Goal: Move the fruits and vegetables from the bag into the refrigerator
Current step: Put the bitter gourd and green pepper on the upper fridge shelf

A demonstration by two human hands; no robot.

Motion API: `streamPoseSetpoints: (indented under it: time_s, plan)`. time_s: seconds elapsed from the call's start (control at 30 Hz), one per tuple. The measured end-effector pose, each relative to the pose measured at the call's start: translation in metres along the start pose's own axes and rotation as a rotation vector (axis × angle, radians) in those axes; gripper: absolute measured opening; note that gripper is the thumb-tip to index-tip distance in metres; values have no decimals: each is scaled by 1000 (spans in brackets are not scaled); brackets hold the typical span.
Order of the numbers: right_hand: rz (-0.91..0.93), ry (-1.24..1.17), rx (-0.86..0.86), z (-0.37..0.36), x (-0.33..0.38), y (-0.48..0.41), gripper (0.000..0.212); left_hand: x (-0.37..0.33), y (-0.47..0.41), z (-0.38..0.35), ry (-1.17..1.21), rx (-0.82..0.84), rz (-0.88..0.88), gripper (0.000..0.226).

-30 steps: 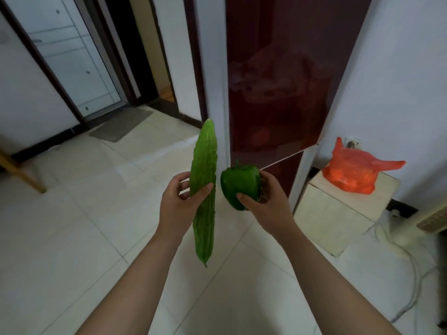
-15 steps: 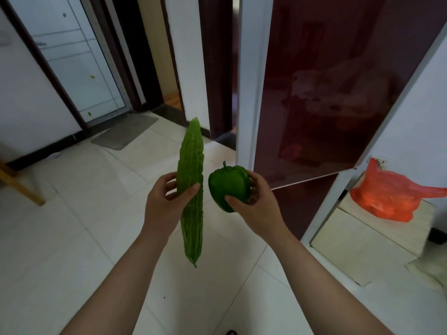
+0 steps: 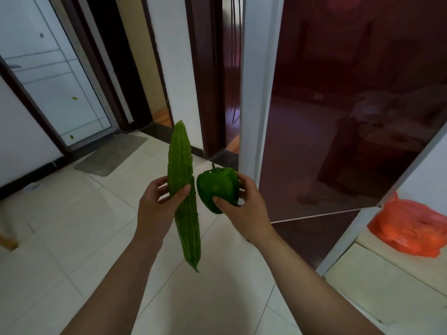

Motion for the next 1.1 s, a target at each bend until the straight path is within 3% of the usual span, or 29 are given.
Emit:
streamPoseSetpoints:
  time_s: [0.27,0.57,0.8,0.93,1.1]
  plan:
    - [33,-20,-126,-44,6,-119,65,1,-138,-3,8,86,-38,37]
    - [71,19,-464,-46,27,-263,68,-16,-285,-48,-60,303,-113,34]
    - [54,81,-590,-32,26,-300,68,-19,-334,-88,-6,466,-114,27]
    - [51,136,-627,-31,25,-302,53,-16,-345,-98,30,505,-85,27]
    - [70,204,-680,-34,21,-292,68,-10,-347,-100,47,537,-60,27]
Point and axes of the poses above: each hand's wrist, its own y-axis away from the middle knuckle, its own z-axis out of the back of the hand, x = y × z, the point moved 6 cm from there along -y, towards the middle knuckle, and after that the axes turned 1 degree about -x, right-handed, at the moved point
